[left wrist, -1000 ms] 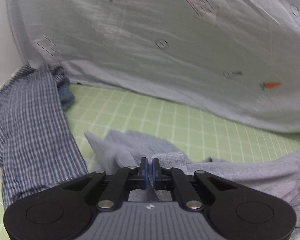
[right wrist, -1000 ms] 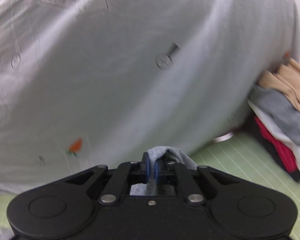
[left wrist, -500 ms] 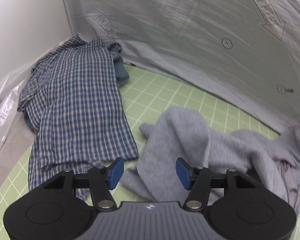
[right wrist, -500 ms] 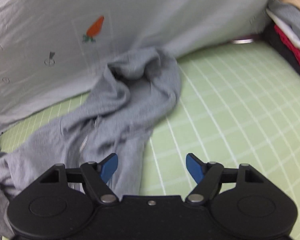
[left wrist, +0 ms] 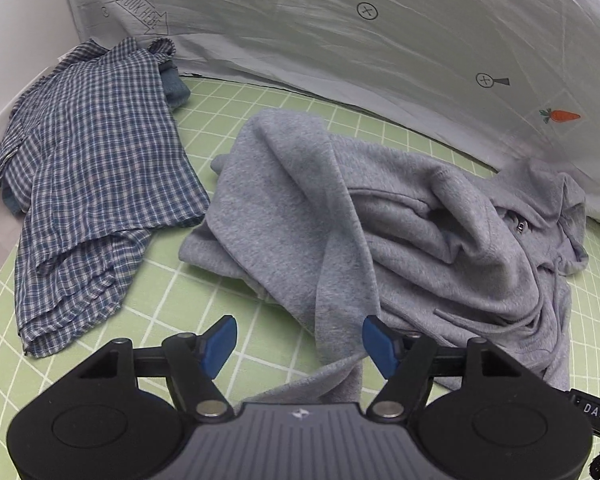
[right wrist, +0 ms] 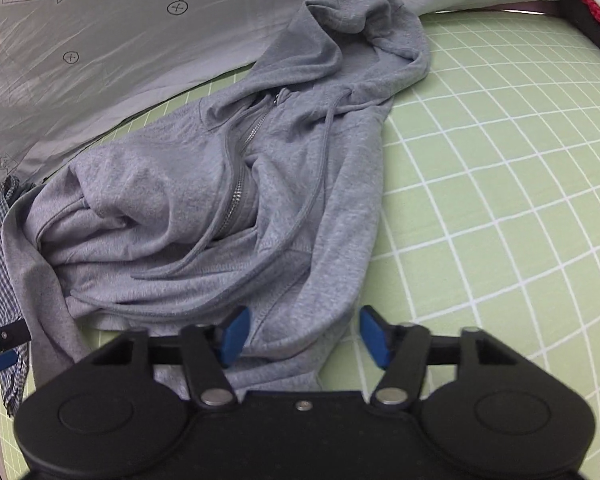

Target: Fold clothes

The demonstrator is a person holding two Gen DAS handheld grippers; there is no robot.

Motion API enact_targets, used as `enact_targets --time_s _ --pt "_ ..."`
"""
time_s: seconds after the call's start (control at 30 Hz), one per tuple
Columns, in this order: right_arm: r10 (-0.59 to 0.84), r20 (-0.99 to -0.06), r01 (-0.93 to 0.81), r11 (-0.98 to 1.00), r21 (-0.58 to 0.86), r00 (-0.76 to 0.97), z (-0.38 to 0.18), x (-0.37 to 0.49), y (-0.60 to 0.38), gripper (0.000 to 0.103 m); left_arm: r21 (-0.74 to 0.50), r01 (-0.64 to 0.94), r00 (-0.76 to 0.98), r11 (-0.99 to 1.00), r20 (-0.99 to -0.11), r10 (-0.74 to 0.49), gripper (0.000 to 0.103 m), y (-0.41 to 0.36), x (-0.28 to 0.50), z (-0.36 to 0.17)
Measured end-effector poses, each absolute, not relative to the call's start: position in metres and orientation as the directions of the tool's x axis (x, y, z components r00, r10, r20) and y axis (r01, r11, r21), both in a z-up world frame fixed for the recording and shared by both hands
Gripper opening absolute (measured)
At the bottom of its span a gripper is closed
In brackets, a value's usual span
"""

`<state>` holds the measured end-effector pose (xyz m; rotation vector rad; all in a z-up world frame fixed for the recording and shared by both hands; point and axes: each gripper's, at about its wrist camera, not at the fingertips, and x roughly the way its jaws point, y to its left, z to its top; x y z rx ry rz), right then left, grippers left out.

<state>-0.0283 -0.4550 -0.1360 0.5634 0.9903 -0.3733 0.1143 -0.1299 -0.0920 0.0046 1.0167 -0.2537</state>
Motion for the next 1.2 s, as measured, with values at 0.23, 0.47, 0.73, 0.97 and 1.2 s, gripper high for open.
enact_targets --time_s 0.23,0.47,0.73,0.97,1.2 --pt "-0.145 -0.843 0.537 0.822 0.189 0.519 -0.119 -0.053 -0.492 0.005 -0.099 0.181 0.462 0.978 -0.870 -0.173 0.000 -0.136 0.124 -0.108" --pt "-0.428 -0.781 0.639 0.768 -0.048 0.456 -0.086 -0.069 -0.583 0.004 -0.087 0.186 0.495 0.979 -0.852 -0.170 0.001 -0.135 0.119 -0.097" --pt "-0.437 -0.777 0.703 0.711 0.011 0.453 -0.086 -0.085 -0.582 0.081 -0.087 0.239 0.483 0.967 -0.854 -0.196 0.069 -0.167 0.100 -0.093" --pt "-0.342 -0.834 0.680 0.732 0.053 0.434 -0.111 -0.106 -0.547 0.101 -0.096 0.322 0.475 0.942 -0.844 -0.249 0.080 -0.179 0.068 -0.081" --pt "-0.229 -0.874 0.606 0.790 0.090 0.429 -0.127 -0.101 -0.537 0.098 -0.146 0.375 0.432 0.916 -0.847 -0.311 0.080 -0.199 0.043 -0.079"
